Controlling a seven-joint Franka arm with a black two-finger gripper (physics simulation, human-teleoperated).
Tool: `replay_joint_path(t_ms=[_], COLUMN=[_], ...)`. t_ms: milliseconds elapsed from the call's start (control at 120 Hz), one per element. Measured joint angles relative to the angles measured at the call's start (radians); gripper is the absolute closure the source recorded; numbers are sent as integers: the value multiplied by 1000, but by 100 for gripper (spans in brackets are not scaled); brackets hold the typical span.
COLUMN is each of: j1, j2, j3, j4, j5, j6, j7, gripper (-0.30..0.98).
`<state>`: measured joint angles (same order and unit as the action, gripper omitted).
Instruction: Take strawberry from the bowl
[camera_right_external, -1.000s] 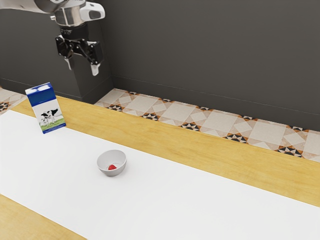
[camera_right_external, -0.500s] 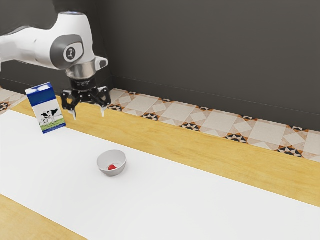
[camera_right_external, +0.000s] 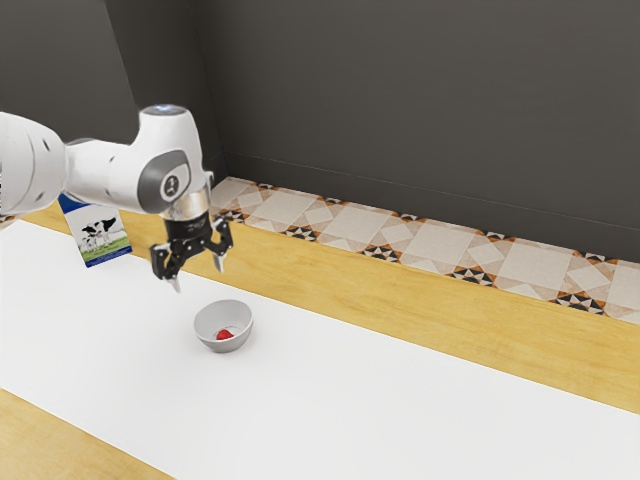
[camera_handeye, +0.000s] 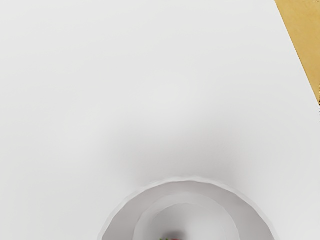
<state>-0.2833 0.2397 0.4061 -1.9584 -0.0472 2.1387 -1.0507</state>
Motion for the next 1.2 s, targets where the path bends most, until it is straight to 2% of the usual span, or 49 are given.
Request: replay_joint_path(t_ms=[100,217,450,858,1200], j1=[-5,-14,-46,-62,-67], j2=[29,50,42,78,101], j3=[2,2,2,2,3], j4=[1,-2,-50,-67,-84], j5=[-10,-18,-46,-116,-128], j6=[29,53,80,110,147], j7=[-49,-100,-203,-369,-463], gripper=[5,13,23,27,27])
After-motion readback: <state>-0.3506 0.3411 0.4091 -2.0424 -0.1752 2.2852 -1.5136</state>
